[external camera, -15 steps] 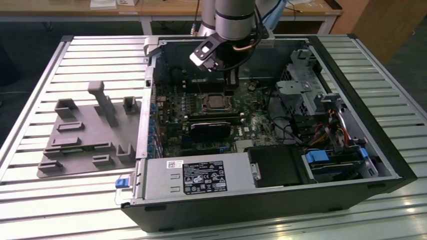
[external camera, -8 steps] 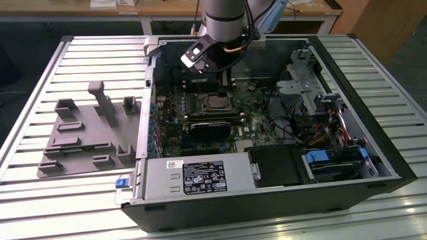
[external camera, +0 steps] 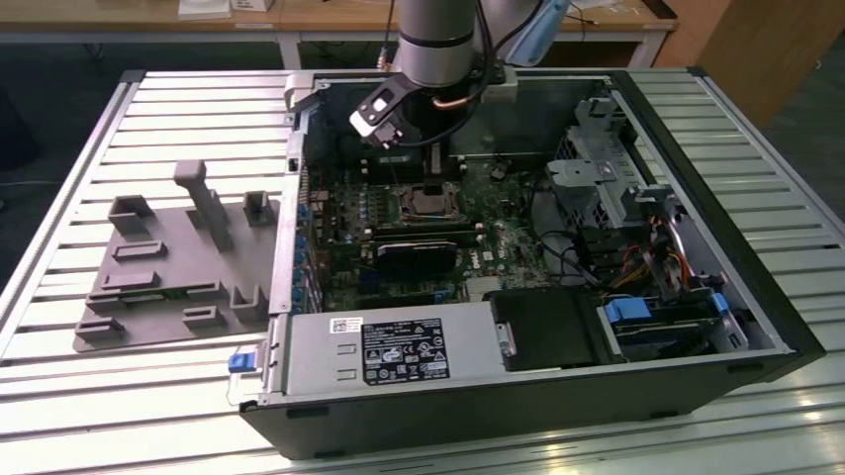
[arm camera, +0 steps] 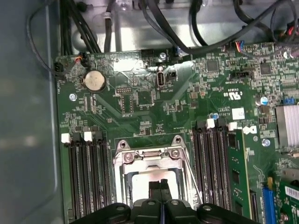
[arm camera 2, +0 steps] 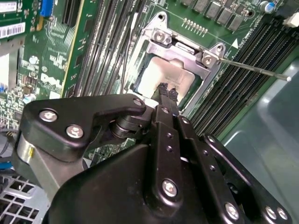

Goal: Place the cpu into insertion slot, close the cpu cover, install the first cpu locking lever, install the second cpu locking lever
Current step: 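Close the cpu cover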

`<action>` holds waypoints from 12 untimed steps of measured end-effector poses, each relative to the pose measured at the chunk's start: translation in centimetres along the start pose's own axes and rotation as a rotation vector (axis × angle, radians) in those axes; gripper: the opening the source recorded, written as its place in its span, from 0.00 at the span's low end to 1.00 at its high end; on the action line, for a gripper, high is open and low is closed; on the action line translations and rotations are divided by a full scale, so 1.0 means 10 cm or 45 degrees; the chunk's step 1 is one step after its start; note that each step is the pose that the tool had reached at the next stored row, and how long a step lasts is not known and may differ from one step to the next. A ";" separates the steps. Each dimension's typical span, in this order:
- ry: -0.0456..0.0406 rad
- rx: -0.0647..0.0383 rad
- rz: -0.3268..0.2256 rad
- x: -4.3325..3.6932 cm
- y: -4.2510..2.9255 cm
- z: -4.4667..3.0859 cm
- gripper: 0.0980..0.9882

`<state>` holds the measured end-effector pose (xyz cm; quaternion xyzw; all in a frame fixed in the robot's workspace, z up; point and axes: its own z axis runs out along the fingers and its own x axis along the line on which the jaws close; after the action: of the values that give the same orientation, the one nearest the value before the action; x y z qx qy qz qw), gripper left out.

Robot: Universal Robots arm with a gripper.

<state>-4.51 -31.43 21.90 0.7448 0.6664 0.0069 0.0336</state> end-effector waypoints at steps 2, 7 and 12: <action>-0.001 0.000 0.011 -0.001 -0.007 0.008 0.00; -0.002 0.001 0.027 -0.002 -0.022 0.019 0.00; -0.002 0.001 0.023 -0.002 -0.023 0.024 0.00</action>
<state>-4.73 -31.43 21.65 0.7508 0.6596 0.0066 0.0337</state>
